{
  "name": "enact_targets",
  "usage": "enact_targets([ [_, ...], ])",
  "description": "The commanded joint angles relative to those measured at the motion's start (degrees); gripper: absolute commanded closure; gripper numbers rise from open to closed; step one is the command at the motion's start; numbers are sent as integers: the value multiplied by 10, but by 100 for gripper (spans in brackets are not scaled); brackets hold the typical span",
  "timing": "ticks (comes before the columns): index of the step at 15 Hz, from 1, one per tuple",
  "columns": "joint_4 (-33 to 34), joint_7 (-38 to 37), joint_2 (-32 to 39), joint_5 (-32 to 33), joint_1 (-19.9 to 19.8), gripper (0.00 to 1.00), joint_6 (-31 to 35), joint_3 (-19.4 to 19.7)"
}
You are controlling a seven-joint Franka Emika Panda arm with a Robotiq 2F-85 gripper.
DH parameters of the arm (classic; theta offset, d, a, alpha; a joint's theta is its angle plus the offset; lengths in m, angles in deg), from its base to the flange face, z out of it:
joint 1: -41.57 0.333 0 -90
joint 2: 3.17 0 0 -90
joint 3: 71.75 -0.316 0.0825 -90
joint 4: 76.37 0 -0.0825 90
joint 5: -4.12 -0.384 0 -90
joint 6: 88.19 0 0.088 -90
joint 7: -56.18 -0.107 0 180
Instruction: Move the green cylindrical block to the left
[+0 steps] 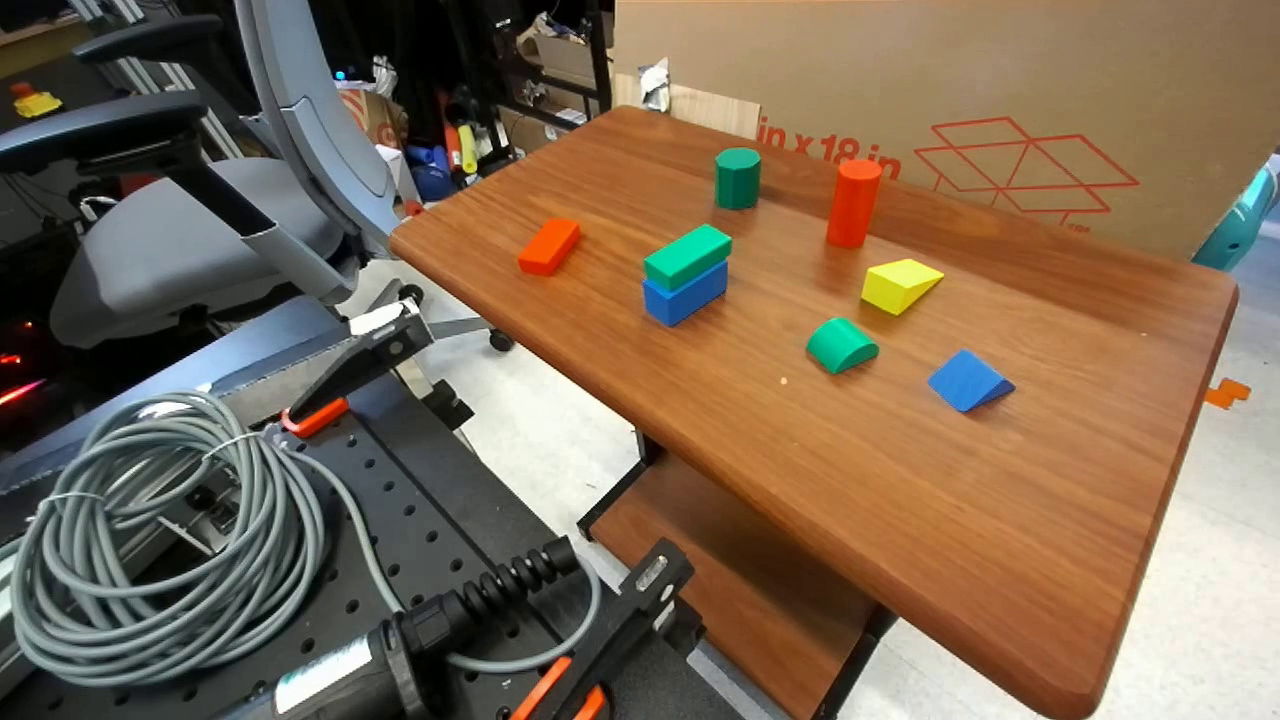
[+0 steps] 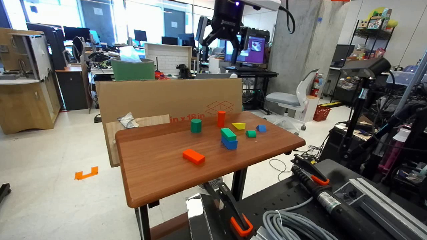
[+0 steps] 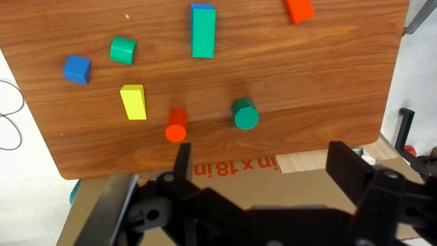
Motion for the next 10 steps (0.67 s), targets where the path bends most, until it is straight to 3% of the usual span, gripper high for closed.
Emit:
enact_targets([
  [1,41,-26,54,20,11,0,24,2],
  [10,150,-36,183,41,27,0,9,10],
])
